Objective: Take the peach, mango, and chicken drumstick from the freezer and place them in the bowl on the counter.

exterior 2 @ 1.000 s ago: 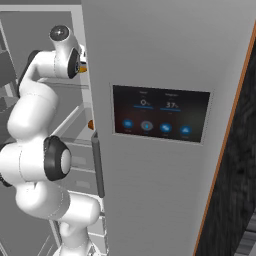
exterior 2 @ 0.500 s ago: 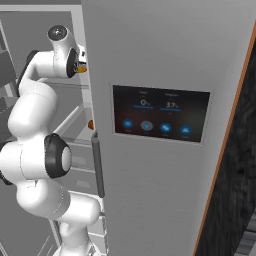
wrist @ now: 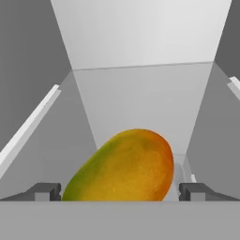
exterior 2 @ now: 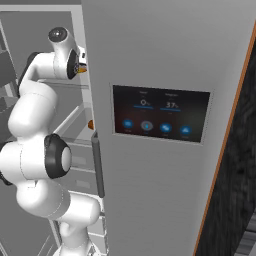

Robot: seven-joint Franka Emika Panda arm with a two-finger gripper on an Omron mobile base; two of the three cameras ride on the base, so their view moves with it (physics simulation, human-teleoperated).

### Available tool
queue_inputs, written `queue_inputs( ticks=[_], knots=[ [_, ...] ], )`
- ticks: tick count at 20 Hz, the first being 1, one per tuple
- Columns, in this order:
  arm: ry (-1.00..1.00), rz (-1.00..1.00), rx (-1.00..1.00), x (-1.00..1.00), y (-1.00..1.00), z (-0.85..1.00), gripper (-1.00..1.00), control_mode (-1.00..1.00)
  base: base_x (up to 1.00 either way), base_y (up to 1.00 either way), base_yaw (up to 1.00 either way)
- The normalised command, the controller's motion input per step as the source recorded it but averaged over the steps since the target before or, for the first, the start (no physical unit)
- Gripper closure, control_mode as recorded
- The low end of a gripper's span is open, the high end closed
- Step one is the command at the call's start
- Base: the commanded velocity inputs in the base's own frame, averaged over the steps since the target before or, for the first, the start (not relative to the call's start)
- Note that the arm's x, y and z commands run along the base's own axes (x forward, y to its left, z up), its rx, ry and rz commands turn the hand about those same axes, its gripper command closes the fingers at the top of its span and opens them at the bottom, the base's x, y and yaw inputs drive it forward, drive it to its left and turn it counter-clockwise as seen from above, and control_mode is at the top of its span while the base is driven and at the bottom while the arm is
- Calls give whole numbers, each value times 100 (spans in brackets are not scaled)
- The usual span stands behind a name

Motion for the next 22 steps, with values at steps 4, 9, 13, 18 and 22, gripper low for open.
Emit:
queue_inputs(
  ticks=[4,9,13,18,22],
  knots=[
    [0,-1,0,5,2,-1,-100,-100,0,0,0],
    [0,-1,0,4,2,-2,-100,-100,0,0,0],
    [1,0,0,0,1,-22,100,-100,0,0,0],
    [0,0,0,2,0,-20,100,-100,0,0,0],
    [-4,0,0,1,0,0,100,-100,0,0,0]
  ],
)
